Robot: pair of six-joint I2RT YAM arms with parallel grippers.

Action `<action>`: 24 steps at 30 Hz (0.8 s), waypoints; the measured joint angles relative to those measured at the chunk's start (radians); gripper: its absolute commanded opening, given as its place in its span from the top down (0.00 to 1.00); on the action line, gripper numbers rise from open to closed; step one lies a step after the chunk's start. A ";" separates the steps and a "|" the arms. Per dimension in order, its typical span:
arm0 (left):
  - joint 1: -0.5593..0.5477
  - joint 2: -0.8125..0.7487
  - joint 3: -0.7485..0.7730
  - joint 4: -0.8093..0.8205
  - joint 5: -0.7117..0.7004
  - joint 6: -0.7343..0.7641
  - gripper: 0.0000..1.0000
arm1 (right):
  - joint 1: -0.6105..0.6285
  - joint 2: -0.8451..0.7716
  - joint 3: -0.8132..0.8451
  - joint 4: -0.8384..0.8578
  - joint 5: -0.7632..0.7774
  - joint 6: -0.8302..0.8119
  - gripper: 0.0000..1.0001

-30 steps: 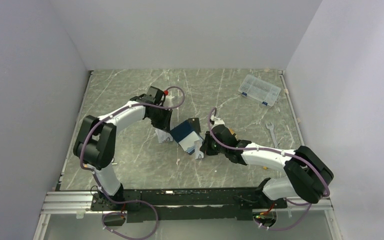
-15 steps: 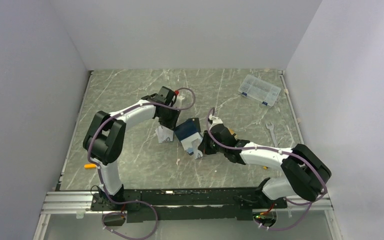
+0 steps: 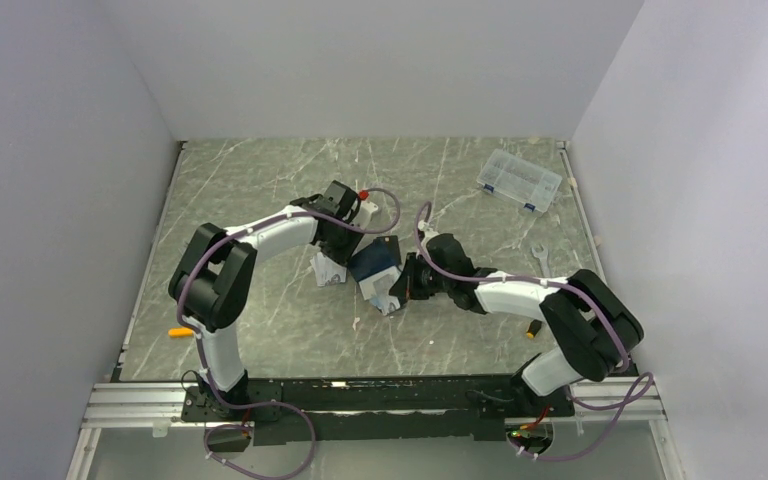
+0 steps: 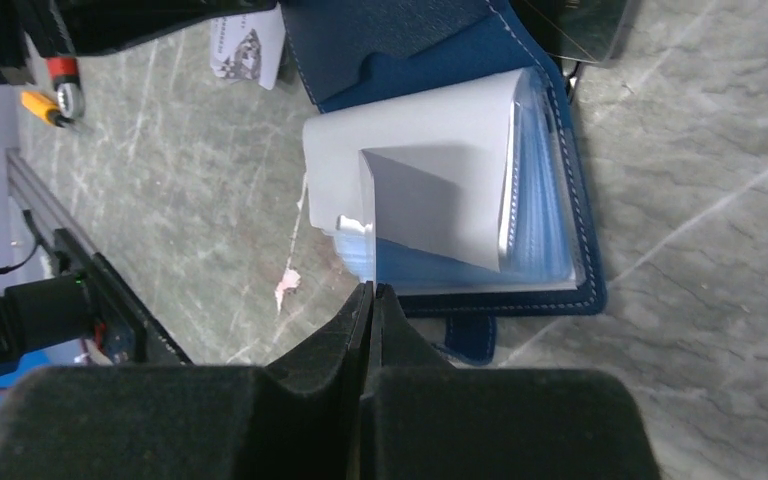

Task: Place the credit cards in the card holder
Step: Open the card holder at the center of the board.

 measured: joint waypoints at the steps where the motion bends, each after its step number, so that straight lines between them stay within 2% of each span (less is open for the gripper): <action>1: 0.000 0.000 -0.003 -0.002 0.002 0.003 0.81 | -0.003 0.007 0.001 0.011 -0.012 0.004 1.00; 5: 0.002 0.000 -0.007 -0.013 0.036 0.005 0.79 | -0.010 0.027 0.008 0.035 -0.044 0.018 1.00; 12: 0.035 -0.014 0.008 -0.076 0.180 -0.009 0.78 | -0.011 0.041 0.027 0.035 -0.043 0.017 1.00; 17: 0.053 -0.031 0.060 -0.090 0.273 -0.030 0.72 | -0.011 0.051 0.027 0.035 -0.040 0.018 1.00; 18: 0.053 -0.033 0.067 -0.090 0.287 -0.032 0.66 | -0.011 0.051 0.027 0.035 -0.039 0.017 1.00; 21: 0.053 -0.035 0.083 -0.092 0.328 -0.039 0.63 | -0.011 0.052 0.027 0.036 -0.039 0.017 1.00; 22: 0.053 -0.035 0.083 -0.093 0.341 -0.041 0.51 | -0.011 0.054 0.027 0.037 -0.039 0.017 1.00; 24: 0.053 -0.035 0.083 -0.099 0.356 -0.047 0.48 | -0.011 0.056 0.027 0.039 -0.039 0.018 1.00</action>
